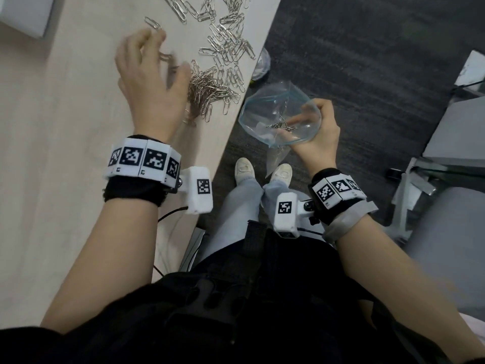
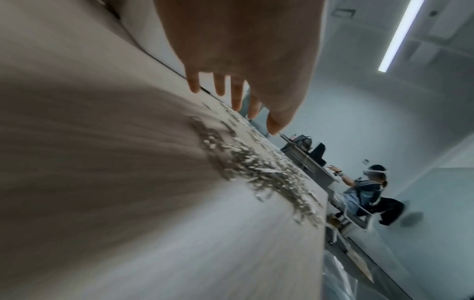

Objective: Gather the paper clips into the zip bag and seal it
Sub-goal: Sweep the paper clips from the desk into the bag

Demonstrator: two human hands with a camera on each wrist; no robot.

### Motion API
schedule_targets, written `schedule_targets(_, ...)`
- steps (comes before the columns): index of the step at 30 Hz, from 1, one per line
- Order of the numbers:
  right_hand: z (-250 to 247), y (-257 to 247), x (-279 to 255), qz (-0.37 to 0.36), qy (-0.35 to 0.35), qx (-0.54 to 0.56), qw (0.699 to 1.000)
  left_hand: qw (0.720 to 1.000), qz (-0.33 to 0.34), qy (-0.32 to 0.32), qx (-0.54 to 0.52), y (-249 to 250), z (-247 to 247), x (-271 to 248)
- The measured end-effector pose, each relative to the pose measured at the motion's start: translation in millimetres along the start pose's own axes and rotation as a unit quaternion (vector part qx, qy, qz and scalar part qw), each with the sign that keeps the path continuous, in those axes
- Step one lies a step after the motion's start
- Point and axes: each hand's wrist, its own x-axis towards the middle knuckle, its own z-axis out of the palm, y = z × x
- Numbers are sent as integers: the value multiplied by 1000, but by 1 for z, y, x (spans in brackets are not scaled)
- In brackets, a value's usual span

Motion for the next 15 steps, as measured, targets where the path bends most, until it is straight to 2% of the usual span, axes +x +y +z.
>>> schedule_targets(3,6,3,-3,1,-14,-17,1000,994,-30,-109,15,-16,4,-14)
schedule_targets(10,27,-2,-1,-18,-42,-26,999,975,89,-195,68,-10,13,-34)
schedule_targets(12,32,-6,1,-31,-45,-28,998,966,110,-228,45,-7,12,-34)
schedule_targets(15,37,-10,4,-41,-51,-29,997,959,98,-264,-43,-8,-2,-29)
